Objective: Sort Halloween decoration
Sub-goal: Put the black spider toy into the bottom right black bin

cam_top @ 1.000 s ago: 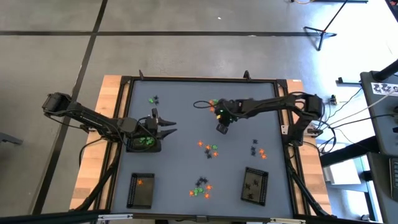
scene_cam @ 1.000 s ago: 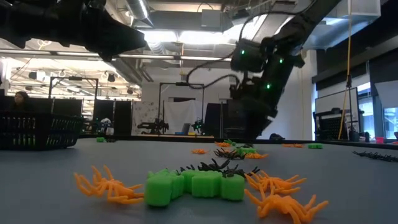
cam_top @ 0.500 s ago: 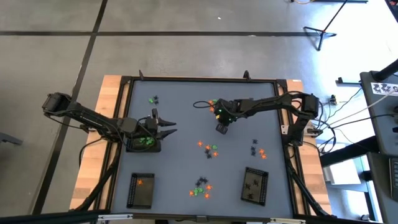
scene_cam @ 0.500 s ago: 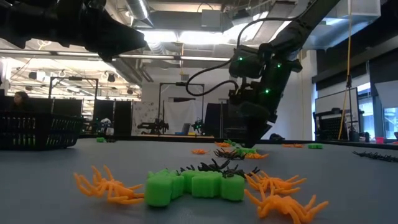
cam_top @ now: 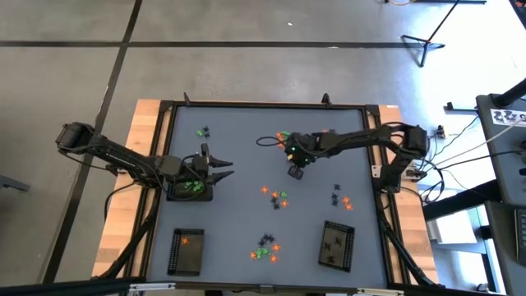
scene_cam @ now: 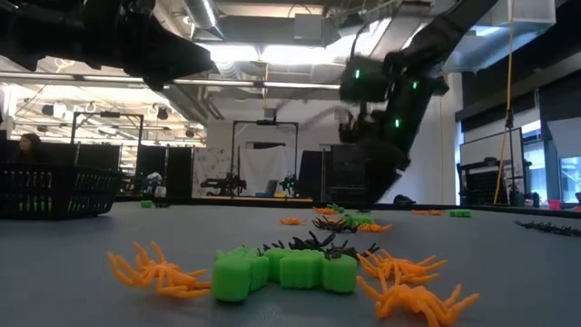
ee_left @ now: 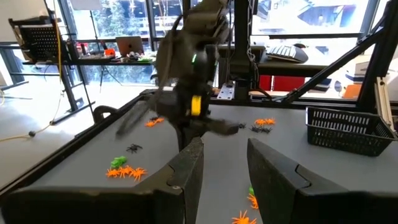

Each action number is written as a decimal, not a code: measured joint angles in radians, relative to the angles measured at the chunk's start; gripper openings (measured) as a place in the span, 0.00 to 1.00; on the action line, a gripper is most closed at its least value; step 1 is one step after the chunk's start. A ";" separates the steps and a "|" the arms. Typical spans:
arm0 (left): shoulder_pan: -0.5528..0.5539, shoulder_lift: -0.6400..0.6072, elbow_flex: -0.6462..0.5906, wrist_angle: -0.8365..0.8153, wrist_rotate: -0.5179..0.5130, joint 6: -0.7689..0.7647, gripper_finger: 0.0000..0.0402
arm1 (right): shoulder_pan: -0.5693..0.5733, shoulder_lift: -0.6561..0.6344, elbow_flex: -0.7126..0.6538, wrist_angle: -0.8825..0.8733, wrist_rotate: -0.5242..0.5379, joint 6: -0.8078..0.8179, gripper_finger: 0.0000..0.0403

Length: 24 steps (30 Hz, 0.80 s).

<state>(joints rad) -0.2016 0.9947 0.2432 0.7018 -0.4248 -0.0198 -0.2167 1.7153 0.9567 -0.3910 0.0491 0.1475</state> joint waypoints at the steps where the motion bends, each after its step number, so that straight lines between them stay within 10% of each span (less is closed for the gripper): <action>1: 0.000 0.000 0.000 -0.001 0.000 0.000 0.29 | 0.010 -0.024 0.002 -0.001 0.000 0.004 0.00; 11: 0.000 0.000 0.000 -0.005 0.000 -0.003 0.29 | 0.203 -0.231 0.004 -0.156 -0.037 0.083 0.00; 24: 0.000 0.000 0.001 0.022 0.000 -0.004 0.29 | 0.727 -0.384 0.005 -0.341 -0.224 0.492 0.00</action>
<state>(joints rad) -0.2016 0.9951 0.2440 0.7241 -0.4251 -0.0235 0.5102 1.3312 0.9618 -0.7320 -0.1747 0.6399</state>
